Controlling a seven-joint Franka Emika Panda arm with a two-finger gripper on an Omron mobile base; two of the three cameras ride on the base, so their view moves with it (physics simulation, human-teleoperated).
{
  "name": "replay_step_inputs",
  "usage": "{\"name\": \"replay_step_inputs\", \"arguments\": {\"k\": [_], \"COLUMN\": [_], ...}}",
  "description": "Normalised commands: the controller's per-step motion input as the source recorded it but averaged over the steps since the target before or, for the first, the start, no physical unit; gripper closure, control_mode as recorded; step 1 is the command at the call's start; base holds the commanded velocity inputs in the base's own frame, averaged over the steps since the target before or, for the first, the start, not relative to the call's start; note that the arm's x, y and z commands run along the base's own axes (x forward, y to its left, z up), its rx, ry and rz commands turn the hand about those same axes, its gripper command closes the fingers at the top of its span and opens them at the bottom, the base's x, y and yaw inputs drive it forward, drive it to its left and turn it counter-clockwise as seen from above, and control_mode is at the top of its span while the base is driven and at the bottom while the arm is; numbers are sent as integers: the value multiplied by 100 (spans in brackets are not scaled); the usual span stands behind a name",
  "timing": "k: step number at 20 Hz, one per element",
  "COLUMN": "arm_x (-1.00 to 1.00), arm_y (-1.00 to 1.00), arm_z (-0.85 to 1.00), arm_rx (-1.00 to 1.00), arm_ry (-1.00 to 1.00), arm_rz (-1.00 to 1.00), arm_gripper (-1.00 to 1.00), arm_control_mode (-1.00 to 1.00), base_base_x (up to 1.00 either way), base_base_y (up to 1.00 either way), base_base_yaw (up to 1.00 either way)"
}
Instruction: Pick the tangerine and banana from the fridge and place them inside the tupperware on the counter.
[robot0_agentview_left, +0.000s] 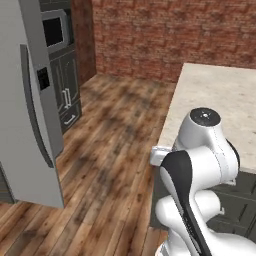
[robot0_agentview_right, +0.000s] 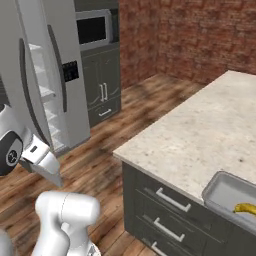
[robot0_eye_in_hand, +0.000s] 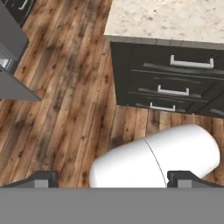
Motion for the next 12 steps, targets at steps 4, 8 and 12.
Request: {"name": "replay_step_inputs", "arguments": {"k": [4,8,12], "arm_x": [0,0,0], "arm_y": [0,0,0], "arm_z": [0,0,0], "arm_rx": [0,0,0], "arm_ry": [0,0,0], "arm_rz": [0,0,0], "arm_gripper": [-100,-100,-100], "arm_control_mode": [100,100,100], "base_base_x": [46,55,59], "base_base_y": [56,60,58], "base_base_yaw": [-26,-39,-42]}}
